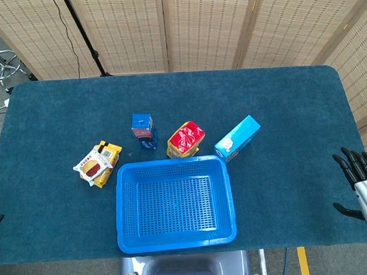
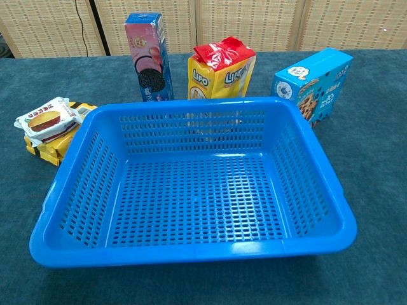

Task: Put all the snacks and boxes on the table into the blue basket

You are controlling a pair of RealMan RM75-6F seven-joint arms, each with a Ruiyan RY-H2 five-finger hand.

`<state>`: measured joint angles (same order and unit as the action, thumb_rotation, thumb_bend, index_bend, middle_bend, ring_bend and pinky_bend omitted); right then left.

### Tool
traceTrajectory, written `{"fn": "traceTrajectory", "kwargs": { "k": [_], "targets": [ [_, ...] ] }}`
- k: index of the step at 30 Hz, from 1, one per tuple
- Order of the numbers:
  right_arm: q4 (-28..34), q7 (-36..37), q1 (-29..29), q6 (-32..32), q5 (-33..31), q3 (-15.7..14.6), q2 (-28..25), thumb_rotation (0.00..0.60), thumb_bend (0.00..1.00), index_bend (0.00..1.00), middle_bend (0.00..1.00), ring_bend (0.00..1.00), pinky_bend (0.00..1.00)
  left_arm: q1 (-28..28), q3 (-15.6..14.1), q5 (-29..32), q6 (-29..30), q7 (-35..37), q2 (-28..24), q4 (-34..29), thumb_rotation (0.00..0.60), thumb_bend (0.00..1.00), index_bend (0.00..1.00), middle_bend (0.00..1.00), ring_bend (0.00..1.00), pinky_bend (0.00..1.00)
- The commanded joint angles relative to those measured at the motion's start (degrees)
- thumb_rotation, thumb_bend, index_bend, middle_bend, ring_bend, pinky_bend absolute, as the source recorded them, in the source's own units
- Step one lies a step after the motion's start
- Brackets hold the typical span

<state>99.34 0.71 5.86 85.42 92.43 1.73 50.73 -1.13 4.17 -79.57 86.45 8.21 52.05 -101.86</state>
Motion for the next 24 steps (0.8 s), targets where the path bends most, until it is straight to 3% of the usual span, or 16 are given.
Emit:
{"fn": "traceTrajectory", "kwargs": {
  "k": [1, 11, 16, 24],
  "targets": [
    [-0.4, -1.1, 0.9, -1.2, 0.6, 0.1, 0.5, 0.6, 0.0, 0.0, 0.0, 0.0, 0.0, -0.1, 0.3, 0.4, -0.4, 0.8, -0.4, 0.2, 0.6, 0.05, 0.0, 0.0, 0.0, 0.0],
    [-4.4, 5.1, 11.1, -11.1, 3.1, 3.4, 1.2, 0.6, 0.0, 0.0, 0.0, 0.0, 0.0, 0.1, 0.4, 0.0, 0.2, 1.1, -0.6, -0.1, 0.6, 0.05, 0.0, 0.0, 0.0, 0.0],
    [-8.1, 13.5, 22.2, -23.3, 4.8, 5.4, 3.7, 0.6, 0.0, 0.0, 0.0, 0.0, 0.0, 0.0, 0.5, 0.1, 0.2, 0.1, 0.0, -0.2, 0.6, 0.05, 0.0, 0.0, 0.0, 0.0],
    [-10.5, 16.6, 32.7, -36.2, 2.3, 6.9, 7.8, 0.6, 0.0, 0.0, 0.0, 0.0, 0.0, -1.0, 1.4, 3.1, -1.7, -2.0, 0.7, -0.5, 0.6, 0.05, 0.0, 0.0, 0.0, 0.0]
  ]
}}
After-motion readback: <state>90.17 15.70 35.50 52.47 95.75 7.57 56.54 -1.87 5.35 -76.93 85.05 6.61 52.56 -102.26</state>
